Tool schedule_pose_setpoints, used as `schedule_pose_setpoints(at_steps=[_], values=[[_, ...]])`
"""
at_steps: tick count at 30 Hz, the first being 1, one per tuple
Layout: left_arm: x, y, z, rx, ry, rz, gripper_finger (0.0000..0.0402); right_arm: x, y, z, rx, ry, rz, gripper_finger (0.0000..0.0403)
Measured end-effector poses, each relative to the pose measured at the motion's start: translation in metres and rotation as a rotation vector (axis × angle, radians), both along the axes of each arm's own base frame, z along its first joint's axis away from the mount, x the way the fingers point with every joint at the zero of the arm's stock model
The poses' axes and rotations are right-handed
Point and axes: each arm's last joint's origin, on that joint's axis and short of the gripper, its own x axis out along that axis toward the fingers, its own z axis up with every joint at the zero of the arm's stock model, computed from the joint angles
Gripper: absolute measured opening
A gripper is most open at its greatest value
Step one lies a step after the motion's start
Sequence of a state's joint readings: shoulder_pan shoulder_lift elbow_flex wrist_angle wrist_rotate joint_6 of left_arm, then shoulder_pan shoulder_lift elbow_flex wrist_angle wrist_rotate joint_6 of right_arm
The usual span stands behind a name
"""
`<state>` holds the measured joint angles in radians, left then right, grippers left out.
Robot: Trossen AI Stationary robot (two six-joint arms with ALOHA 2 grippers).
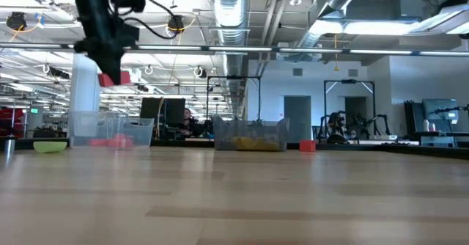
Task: Sort & place blocks by color
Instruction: Put the yellow block into the black bin
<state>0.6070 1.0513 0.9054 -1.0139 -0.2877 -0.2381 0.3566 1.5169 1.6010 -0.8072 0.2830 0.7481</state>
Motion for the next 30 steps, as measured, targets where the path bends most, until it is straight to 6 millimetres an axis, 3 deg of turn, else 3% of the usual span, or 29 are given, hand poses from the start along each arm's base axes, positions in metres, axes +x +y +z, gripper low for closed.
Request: schedule_pose_setpoints(at_steps=[9, 15, 22, 30], values=[[-0.005, 0.061, -0.032, -0.078, 0.015, 0.109, 0.0093, -0.007, -0.008, -0.009, -0.098, 0.128, 0.022, 0.0249], [-0.009, 0.091, -0.056, -0.167, 0.002, 0.207, 0.0102, -0.019, -0.034, -0.013, -0.166, 0.281, 0.016, 0.0245], [-0.006, 0.105, -0.07, -0.176, -0.027, 0.286, 0.0115, -0.035, -0.073, 0.006, -0.203, 0.247, 0.104, 0.0245], [-0.003, 0.116, -0.056, -0.099, -0.083, 0.33, 0.0186, -0.055, -0.109, 0.022, -0.249, 0.202, 0.141, 0.0245]])
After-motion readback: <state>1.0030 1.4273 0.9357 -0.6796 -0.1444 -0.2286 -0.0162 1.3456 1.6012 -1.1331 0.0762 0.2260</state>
